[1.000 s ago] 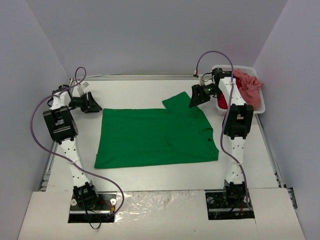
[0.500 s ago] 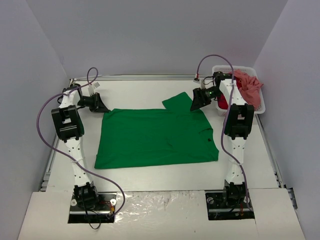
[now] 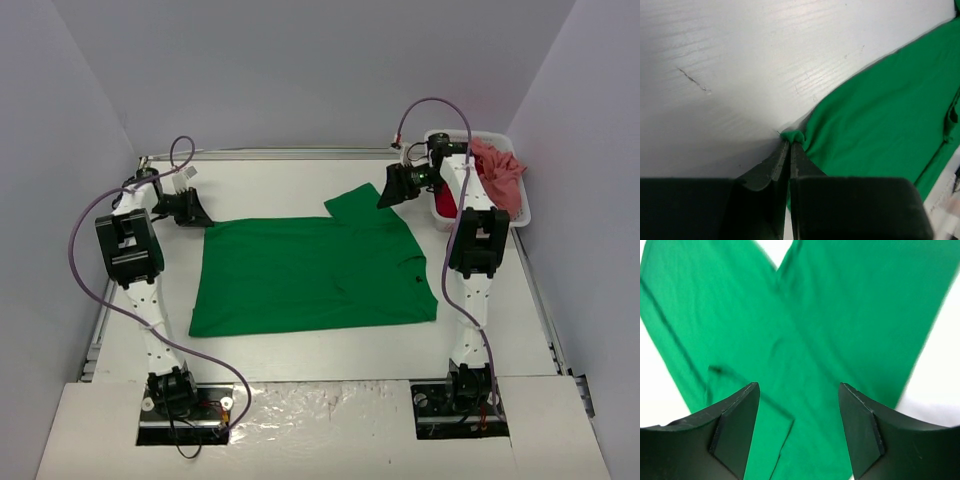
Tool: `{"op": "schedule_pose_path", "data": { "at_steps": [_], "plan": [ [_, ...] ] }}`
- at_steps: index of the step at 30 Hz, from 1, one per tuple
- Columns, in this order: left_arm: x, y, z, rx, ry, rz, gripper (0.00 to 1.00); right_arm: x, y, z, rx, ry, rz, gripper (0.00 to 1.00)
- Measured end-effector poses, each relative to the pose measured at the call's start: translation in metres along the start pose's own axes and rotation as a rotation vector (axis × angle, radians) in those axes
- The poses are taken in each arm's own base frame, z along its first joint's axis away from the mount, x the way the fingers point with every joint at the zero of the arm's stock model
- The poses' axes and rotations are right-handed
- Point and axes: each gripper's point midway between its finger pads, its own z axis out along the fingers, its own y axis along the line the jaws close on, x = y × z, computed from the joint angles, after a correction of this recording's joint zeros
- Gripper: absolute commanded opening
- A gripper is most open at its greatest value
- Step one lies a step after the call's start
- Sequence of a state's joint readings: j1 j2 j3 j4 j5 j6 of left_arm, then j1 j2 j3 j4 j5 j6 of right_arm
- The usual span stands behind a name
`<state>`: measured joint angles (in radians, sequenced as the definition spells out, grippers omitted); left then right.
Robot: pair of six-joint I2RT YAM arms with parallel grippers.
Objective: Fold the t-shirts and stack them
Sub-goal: Grap the side of the flattened tshirt furthest away from the robot with both arms
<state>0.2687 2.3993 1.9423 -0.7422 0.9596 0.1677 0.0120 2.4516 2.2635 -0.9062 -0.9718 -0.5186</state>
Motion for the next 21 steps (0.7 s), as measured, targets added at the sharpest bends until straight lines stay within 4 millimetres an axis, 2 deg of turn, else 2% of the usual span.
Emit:
{"op": "schedule_pose_path", "data": {
  "at_steps": [4, 9, 12, 14, 18, 21],
  "plan": [
    [0.005, -0.007, -0.005, -0.032, -0.016, 0.019, 0.02, -0.029, -0.019, 0.004, 0.07, -0.096, 0.025, 0.61],
    [0.003, -0.029, -0.016, -0.051, -0.04, 0.058, 0.02, -0.069, -0.071, 0.02, 0.183, -0.231, 0.057, 0.64],
    [-0.007, -0.043, -0.021, -0.061, -0.057, 0.107, 0.02, -0.066, -0.101, 0.04, 0.223, -0.265, 0.106, 0.65],
    [-0.01, -0.05, -0.024, -0.071, -0.062, 0.136, 0.02, -0.066, -0.113, 0.053, 0.215, -0.295, 0.143, 0.65],
    [-0.01, -0.055, -0.023, -0.09, -0.049, 0.173, 0.02, -0.085, -0.123, 0.053, 0.228, -0.373, 0.146, 0.65],
    [-0.007, -0.055, -0.02, -0.103, -0.031, 0.183, 0.02, -0.089, -0.128, 0.058, 0.217, -0.402, 0.167, 0.64]
  ]
}}
